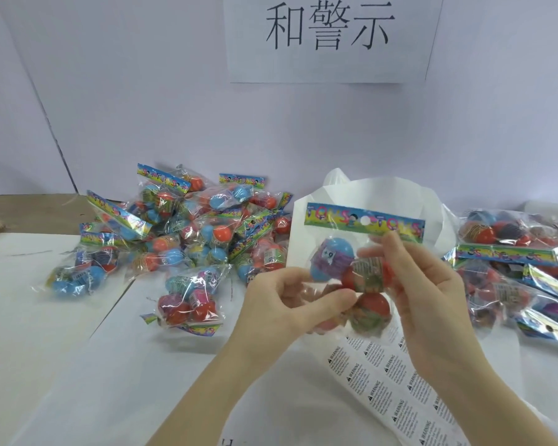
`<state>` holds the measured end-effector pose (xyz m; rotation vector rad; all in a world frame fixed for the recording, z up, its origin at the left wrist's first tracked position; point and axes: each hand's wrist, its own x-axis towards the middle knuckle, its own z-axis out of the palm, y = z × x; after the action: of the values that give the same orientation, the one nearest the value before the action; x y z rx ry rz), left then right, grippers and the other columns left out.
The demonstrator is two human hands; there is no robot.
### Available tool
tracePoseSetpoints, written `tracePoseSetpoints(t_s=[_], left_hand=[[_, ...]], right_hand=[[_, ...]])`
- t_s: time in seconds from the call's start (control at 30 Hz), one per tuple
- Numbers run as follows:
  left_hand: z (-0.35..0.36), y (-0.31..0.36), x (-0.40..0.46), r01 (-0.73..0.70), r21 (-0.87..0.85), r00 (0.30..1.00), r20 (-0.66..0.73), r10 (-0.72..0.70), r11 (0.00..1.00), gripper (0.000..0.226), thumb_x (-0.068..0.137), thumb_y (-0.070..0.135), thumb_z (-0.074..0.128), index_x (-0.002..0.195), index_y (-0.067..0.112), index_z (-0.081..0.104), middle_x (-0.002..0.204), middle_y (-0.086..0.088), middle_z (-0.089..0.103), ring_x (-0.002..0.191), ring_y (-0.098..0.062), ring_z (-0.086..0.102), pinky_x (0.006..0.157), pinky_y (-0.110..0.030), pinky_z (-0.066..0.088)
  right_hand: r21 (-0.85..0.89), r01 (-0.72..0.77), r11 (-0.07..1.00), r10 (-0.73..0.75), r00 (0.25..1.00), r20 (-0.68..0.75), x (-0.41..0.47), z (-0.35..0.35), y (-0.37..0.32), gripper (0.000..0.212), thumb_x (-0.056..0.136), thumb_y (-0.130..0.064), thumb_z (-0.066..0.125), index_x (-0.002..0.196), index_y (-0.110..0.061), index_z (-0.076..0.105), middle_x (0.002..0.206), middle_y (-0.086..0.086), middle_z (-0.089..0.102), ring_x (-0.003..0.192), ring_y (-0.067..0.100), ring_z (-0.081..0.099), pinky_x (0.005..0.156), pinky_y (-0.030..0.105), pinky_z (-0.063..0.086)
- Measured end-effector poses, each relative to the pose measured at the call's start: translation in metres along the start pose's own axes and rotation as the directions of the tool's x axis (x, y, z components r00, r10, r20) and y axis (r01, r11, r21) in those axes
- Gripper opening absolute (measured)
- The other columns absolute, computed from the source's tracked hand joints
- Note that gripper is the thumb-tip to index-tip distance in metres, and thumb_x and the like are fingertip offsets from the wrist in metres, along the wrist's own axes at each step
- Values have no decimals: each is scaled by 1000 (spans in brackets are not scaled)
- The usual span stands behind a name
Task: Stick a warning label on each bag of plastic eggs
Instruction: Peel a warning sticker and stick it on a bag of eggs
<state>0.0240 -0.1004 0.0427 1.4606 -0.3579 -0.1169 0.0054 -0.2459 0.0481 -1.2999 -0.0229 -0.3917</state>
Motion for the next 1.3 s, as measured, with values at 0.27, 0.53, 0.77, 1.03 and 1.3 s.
tracePoseSetpoints(t_s=[0.27,0.53,0.77,1.03,1.3], left_hand=[[0,-1,3,-143,-70,953,-278,119,987,31,53,48,65,59,17,70,54,-1,67,46,-9,61,49,-17,48],[5,-8,3,-100,29,920,-379,103,995,37,75,55,67,100,28,61,97,8,68,86,-4,63,76,-17,49],[9,-4,-1,-18,-199,1000,16,22,980,31,76,41,57,89,16,69,83,4,72,81,-8,68,68,-19,52],[-3,-2,3,41,-368,998,-31,-57,929,16,72,19,61,82,15,73,85,-6,71,76,-14,67,66,-24,52],[-6,5,0,79,-392,996,3,-84,917,24,50,29,73,72,19,76,74,0,70,63,-8,62,54,-17,48]], right_hand=[[-38,-8,999,16,979,202,-1,2,0,38,46,-25,84,83,-24,77,78,0,74,69,7,68,63,16,51],[-567,521,638,-631,776,3,-2,2,12,40,65,-24,79,103,-24,65,92,-10,68,77,2,63,77,14,47],[-681,732,29,-767,453,454,-5,1,28,17,85,-17,67,98,-9,73,93,9,69,73,19,58,65,33,51],[-578,753,313,-752,568,334,-11,7,19,18,83,-20,60,100,-15,66,94,0,63,78,15,55,73,20,44],[-411,372,833,-384,922,55,-8,7,7,18,78,-34,63,95,-39,64,90,-12,70,85,6,60,76,17,45]])
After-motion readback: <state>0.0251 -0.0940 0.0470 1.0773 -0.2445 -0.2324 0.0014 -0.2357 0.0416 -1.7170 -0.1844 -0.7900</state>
